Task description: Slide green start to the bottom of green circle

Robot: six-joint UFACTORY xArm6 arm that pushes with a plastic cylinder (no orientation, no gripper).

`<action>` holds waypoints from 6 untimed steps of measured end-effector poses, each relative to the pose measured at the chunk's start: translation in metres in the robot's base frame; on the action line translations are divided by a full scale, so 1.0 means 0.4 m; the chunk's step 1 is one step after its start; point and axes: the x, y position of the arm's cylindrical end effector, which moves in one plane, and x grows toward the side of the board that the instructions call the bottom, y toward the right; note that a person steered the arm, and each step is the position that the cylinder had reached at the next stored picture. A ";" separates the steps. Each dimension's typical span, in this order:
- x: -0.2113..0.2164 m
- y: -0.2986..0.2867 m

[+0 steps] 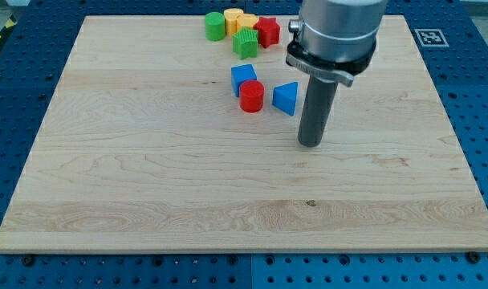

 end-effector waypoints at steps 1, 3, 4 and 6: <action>-0.014 0.027; -0.228 0.033; -0.325 0.024; -0.454 -0.198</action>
